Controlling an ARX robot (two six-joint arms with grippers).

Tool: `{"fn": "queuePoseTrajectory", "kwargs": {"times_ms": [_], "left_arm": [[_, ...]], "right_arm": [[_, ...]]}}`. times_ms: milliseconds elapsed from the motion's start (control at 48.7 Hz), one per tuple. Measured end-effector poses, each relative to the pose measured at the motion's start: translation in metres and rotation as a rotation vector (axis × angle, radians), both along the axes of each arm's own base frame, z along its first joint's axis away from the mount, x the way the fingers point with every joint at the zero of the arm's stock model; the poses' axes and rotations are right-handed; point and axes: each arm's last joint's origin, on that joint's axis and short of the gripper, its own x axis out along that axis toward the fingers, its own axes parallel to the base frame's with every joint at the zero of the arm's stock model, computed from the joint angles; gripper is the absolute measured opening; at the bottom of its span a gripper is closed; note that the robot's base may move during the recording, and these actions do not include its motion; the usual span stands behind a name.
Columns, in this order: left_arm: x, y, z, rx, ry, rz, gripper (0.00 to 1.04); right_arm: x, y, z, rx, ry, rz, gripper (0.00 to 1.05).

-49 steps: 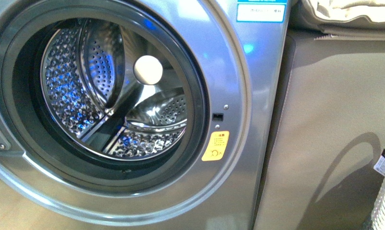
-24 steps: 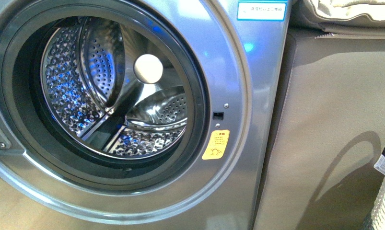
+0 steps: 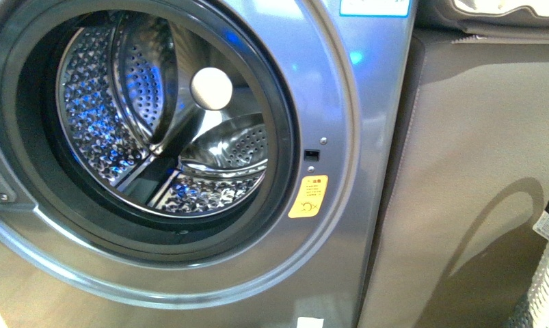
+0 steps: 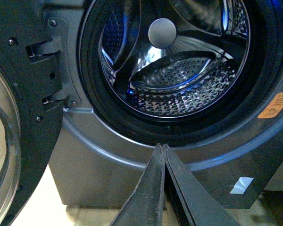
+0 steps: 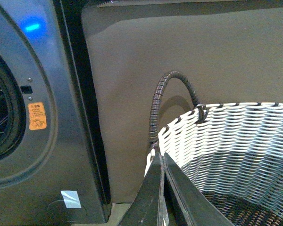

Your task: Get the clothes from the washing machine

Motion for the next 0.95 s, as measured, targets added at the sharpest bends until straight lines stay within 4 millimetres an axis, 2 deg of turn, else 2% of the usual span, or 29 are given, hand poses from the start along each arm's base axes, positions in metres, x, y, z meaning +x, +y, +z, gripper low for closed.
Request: {"fn": "queuePoseTrajectory", "kwargs": {"times_ms": [123,144,678,945], "left_arm": [[0.0000,0.0000,0.0000,0.000,0.000,0.000,0.04],[0.0000,0.0000,0.0000,0.000,0.000,0.000,0.07],[0.0000,0.0000,-0.0001,0.000,0.000,0.000,1.00],[0.0000,0.0000,-0.0001,0.000,0.000,0.000,0.98]], "right_arm": [[0.0000,0.0000,0.0000,0.000,0.000,0.000,0.02],[0.0000,0.0000,0.0000,-0.001,0.000,0.000,0.05],[0.0000,0.0000,0.0000,-0.001,0.000,0.000,0.97],[0.0000,0.0000,0.0000,0.000,0.000,0.000,0.97]]}}
